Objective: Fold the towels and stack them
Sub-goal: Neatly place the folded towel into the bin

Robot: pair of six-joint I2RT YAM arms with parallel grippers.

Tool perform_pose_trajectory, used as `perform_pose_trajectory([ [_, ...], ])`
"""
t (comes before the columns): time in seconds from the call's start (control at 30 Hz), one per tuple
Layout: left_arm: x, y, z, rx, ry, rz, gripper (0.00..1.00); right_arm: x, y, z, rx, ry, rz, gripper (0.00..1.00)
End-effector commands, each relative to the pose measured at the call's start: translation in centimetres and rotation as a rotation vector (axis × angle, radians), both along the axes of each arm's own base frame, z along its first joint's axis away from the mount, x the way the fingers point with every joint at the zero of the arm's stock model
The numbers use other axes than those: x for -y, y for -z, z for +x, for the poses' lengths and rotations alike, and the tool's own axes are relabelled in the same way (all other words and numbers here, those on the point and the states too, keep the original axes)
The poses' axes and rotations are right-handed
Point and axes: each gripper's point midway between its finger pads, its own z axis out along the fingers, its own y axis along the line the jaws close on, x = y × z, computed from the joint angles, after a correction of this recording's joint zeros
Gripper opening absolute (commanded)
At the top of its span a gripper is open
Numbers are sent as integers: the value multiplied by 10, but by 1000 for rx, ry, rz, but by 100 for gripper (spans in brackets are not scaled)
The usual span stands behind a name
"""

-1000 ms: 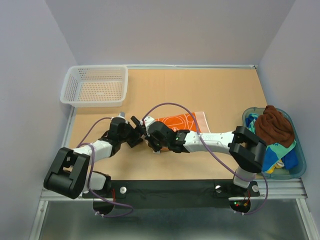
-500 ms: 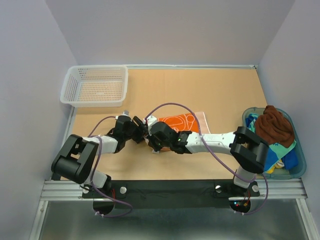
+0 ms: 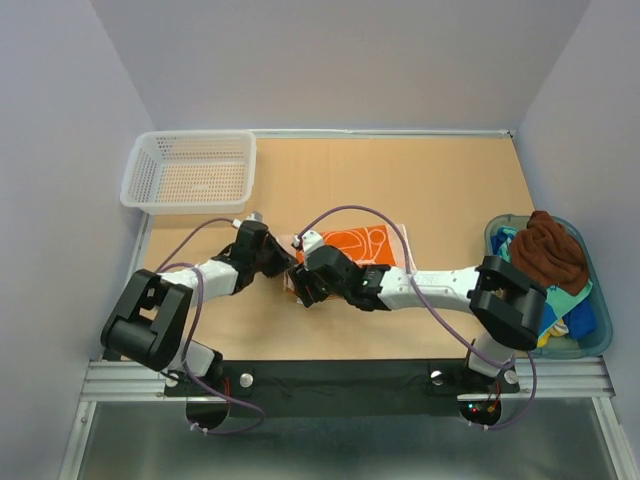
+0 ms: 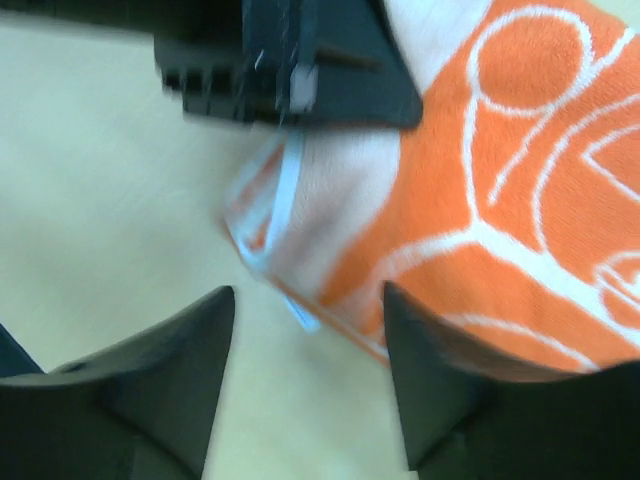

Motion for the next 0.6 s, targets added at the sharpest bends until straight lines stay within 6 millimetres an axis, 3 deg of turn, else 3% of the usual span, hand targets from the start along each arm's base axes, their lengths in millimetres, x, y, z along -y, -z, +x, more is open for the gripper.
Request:
perform_pose_trajectory([
  [0.0, -18, -23, 28, 105, 54, 214, 0, 9, -39, 14, 93, 84, 85, 78],
  [0.03, -19, -26, 33, 114, 61, 234, 0, 17, -45, 13, 102, 96, 94, 92],
  [0.1, -20, -40, 52, 141, 88, 295, 0, 27, -48, 11, 107, 121, 97, 100],
  [0.3, -35, -74, 107, 144, 160, 461, 0, 59, -51, -15, 47, 118, 129, 100],
  [0.47, -69, -123, 159, 166, 106, 569, 0, 77, -36, -31, 1, 102, 102, 100],
  [0.53, -86, -137, 173, 178, 84, 579, 0, 79, -27, -34, -14, 98, 85, 100],
  [0.57, -94, -135, 175, 153, 98, 605, 0, 78, -24, -34, -21, 93, 78, 100],
])
